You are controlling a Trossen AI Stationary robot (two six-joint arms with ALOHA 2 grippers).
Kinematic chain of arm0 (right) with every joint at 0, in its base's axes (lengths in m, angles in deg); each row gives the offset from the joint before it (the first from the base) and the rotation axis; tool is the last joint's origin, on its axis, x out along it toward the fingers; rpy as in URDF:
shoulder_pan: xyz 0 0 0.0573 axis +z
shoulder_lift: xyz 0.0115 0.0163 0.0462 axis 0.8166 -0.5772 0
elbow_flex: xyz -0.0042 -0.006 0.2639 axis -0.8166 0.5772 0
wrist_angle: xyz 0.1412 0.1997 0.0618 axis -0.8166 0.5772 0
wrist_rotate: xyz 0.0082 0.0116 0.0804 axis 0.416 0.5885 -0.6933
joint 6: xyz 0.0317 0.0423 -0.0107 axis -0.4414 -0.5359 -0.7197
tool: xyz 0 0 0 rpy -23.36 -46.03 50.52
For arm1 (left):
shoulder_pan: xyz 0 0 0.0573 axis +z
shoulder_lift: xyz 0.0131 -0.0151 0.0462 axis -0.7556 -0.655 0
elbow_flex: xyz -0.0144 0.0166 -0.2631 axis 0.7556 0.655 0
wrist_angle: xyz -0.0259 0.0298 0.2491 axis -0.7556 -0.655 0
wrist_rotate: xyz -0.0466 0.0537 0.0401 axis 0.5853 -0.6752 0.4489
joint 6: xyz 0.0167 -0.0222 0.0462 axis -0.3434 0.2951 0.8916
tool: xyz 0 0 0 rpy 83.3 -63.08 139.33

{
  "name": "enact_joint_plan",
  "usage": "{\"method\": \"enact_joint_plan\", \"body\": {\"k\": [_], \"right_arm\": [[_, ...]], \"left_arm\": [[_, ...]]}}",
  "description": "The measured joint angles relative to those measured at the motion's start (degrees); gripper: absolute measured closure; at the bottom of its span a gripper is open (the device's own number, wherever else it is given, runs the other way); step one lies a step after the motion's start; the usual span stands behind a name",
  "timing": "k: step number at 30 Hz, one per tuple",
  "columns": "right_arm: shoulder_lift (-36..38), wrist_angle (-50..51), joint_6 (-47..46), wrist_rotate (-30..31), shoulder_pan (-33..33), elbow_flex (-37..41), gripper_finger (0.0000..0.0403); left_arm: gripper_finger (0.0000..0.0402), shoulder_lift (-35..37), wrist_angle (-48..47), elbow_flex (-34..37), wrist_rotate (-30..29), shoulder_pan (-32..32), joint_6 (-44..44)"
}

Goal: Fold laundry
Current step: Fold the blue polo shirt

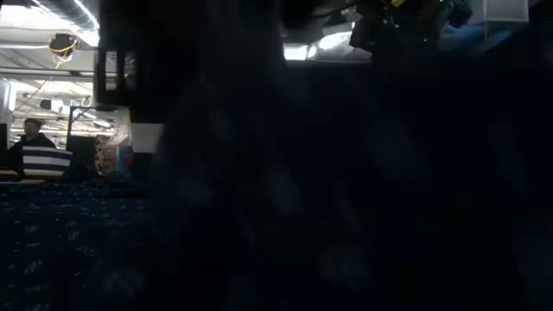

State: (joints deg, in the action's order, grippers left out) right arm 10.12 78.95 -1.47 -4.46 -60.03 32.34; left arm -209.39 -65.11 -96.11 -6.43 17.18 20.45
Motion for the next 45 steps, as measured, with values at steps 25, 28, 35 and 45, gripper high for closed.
{"method": "enact_joint_plan", "body": {"k": [25, 28, 35, 45], "right_arm": [[12.9, 8.2, 6.0, 5.0, -0.1, 0.0, 0.0398], [13.1, 4.1, 7.3, 5.0, -0.5, 0.0, 0.0398], [8.3, -15.3, 8.1, 5.0, -2.9, 0.0, 0.0398], [-10.9, -29.7, 3.9, 4.5, -3.1, -8.3, 0.0398]], "left_arm": [[0.0401, 8.9, -27.4, -11.8, -1.3, -10.0, -7.8], [0.0401, 10.9, -33.4, -11.8, -2.2, -11.4, -8.7], [0.0401, 16.5, -49.1, -11.8, -12.0, -13.1, -9.6], [0.0401, 31.6, -54.5, 5.1, -16.4, -22.9, -22.8]]}}
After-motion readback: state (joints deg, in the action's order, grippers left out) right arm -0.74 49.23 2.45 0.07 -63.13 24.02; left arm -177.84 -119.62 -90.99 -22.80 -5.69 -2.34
